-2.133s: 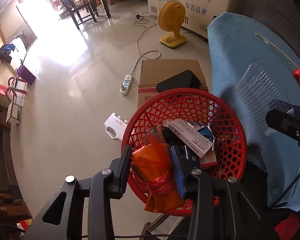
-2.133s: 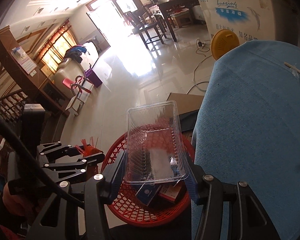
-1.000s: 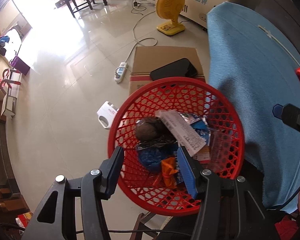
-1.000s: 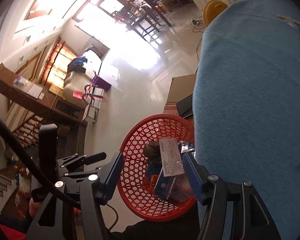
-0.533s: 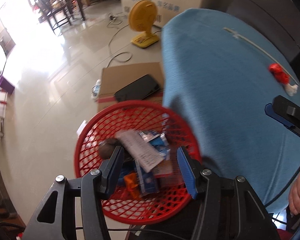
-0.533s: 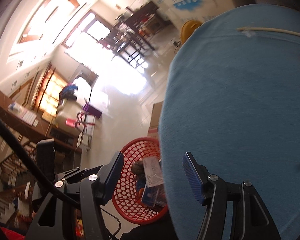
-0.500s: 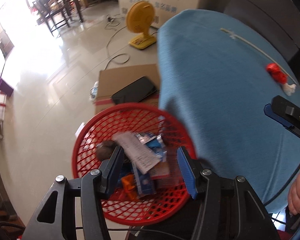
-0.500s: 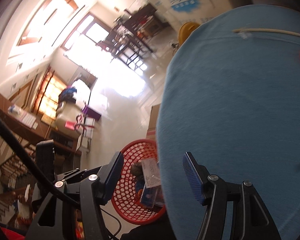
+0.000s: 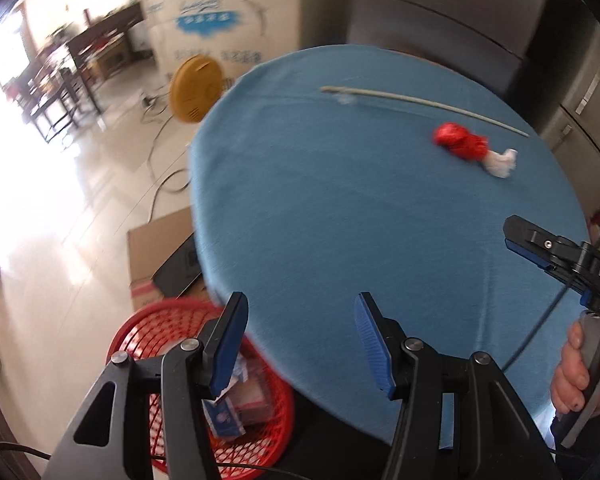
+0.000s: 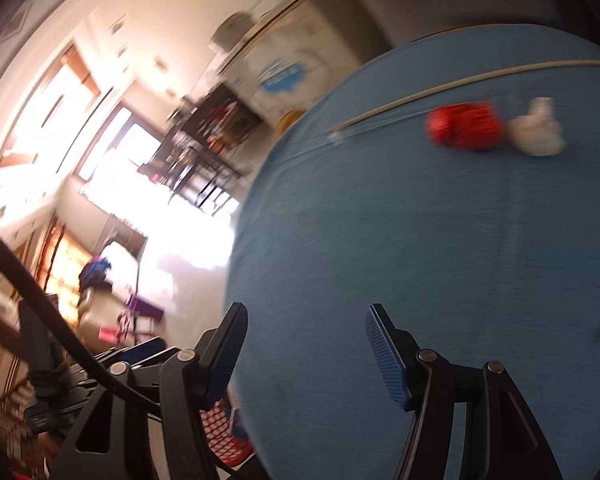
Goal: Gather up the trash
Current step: 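Return both tools to the table toward the red bag and tissue, then close the left tool on the red plastic bag while the right grasps the white tissue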
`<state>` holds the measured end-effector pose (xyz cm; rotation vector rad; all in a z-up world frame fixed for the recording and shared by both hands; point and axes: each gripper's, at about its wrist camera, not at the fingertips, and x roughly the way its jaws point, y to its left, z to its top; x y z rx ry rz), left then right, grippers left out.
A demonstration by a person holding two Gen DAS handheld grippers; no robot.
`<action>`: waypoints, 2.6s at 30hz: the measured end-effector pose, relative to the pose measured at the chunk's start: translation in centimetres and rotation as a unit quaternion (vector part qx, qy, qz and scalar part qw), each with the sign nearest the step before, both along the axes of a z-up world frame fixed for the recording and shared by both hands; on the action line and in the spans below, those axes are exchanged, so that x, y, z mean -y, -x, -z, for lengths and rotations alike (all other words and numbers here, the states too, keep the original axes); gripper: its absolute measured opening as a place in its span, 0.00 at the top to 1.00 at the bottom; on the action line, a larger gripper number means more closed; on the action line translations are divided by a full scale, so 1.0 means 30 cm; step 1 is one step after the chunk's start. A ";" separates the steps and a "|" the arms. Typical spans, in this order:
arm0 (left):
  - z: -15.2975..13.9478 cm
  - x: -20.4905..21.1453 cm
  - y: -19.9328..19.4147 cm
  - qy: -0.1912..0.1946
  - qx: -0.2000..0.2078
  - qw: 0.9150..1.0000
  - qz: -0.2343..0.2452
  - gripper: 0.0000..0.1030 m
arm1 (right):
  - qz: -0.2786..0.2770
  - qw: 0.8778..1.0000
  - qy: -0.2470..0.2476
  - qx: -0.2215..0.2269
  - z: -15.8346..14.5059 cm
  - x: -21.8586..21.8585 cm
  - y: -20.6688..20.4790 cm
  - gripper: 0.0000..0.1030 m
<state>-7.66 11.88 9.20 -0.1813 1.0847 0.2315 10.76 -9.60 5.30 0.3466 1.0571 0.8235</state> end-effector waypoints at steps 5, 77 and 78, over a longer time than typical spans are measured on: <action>-0.021 0.081 -0.076 -0.006 0.006 0.999 0.038 0.45 | 0.070 0.998 0.004 -0.001 0.006 0.183 -0.044 0.37; 0.150 0.393 -0.797 0.098 -0.002 0.990 0.102 0.56 | 0.220 0.975 -0.002 -0.006 0.069 0.449 -0.326 0.67; 0.127 0.382 -0.765 0.094 0.003 0.990 0.104 0.56 | 0.219 0.976 -0.003 -0.005 0.064 0.447 -0.316 0.67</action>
